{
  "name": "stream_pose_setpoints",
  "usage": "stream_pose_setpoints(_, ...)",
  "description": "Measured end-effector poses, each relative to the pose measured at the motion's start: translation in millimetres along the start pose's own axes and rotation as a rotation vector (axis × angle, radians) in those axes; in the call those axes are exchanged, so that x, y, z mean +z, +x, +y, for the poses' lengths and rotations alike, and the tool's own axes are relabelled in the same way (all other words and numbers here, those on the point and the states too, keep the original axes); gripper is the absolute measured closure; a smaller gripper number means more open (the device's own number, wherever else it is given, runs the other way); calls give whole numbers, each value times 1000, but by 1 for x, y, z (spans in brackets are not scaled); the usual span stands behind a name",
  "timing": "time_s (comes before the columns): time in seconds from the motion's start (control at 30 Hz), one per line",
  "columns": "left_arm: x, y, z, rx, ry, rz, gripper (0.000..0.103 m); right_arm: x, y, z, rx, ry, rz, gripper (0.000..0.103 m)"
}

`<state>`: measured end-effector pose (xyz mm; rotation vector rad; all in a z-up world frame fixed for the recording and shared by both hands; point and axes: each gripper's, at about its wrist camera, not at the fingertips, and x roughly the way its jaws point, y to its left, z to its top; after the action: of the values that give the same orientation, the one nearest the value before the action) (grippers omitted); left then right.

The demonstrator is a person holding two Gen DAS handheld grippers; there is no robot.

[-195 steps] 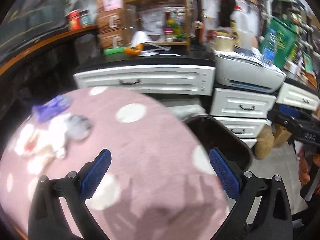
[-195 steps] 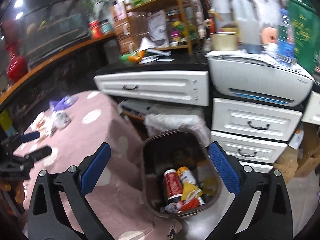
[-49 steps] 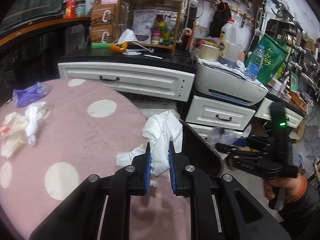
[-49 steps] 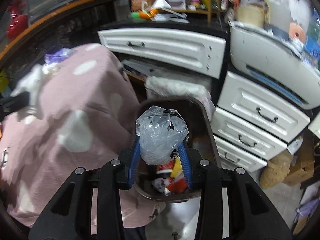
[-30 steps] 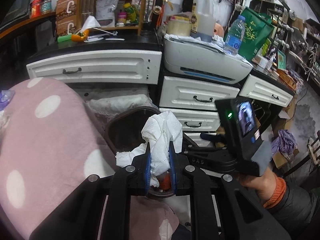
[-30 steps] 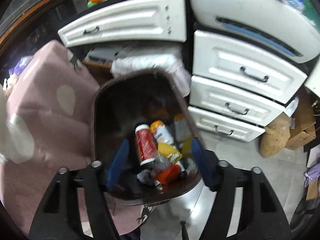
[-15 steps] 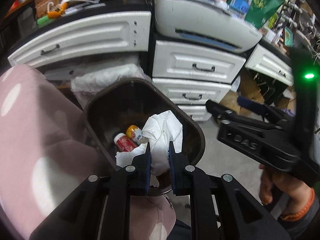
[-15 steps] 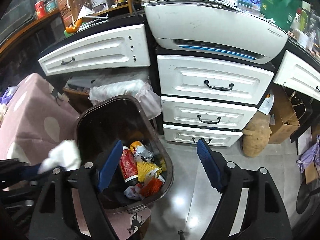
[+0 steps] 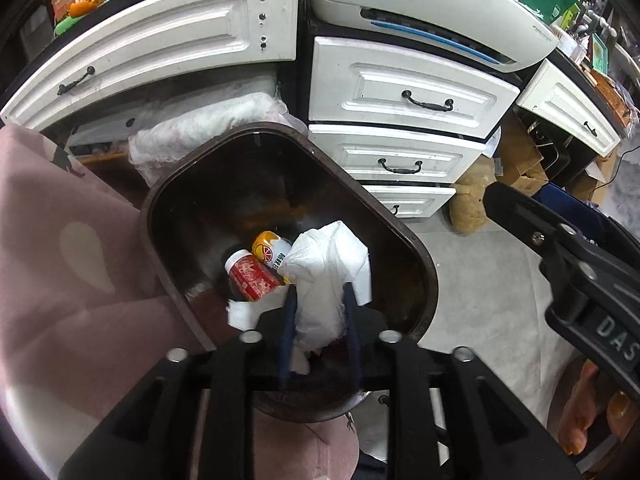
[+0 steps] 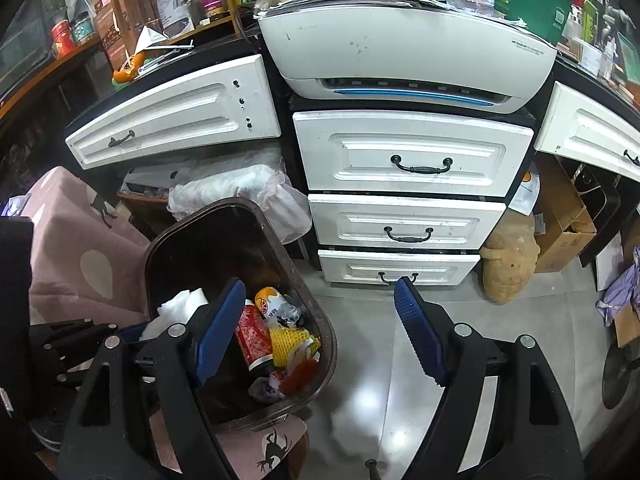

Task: Collect trash
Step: 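Lower the white tissue into the bin and open the left tool, then move both tools back over the remaining bags on the table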

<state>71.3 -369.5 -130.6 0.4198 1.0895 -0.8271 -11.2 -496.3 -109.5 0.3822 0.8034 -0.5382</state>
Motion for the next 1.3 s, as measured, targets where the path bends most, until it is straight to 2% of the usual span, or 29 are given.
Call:
stream_pose_setpoints(0.03, 0, 2, 0, 4, 1, -1, 57, 0, 1, 0, 1, 0, 3, 26)
stream_pose_setpoints(0.13, 0, 1, 0, 17, 7, -10, 39, 0, 2, 0, -3, 2, 4, 26)
stream_pose_setpoints(0.23, 1, -4, -1, 11, 11, -40, 26, 0, 2, -4, -14, 17, -2, 21)
stream_pose_setpoints(0.33, 1, -9, -4, -2, 23, -69, 21, 1, 3, -8, -24, 32, -3, 20)
stream_pose_setpoints(0.5, 3, -33, -8, -15, 36, -150, 19, 1, 3, -14, -25, 57, -4, 19)
stream_pose_setpoints(0.63, 1, -62, -12, 4, 73, -232, 11, 3, -1, -17, -24, 76, -25, 17)
stream_pose_setpoints(0.7, -2, -75, -10, 41, 82, -258, 10, 5, -8, -24, -12, 113, -58, 16)
stream_pose_setpoints(0.87, -11, -94, 5, 94, 91, -277, 10, 7, -12, -27, -14, 128, -63, 14)
stream_pose_setpoints(1.0, -23, -118, 27, 122, 72, -309, 10, 6, -12, -18, 18, 108, -47, 14)
stream_pose_setpoints(1.1, -35, -140, 52, 151, 39, -344, 7, 7, -18, -1, 46, 48, -57, 14)
stream_pose_setpoints(1.3, -65, -177, 126, 269, -81, -396, 6, 6, -34, 41, 124, -91, -64, 14)
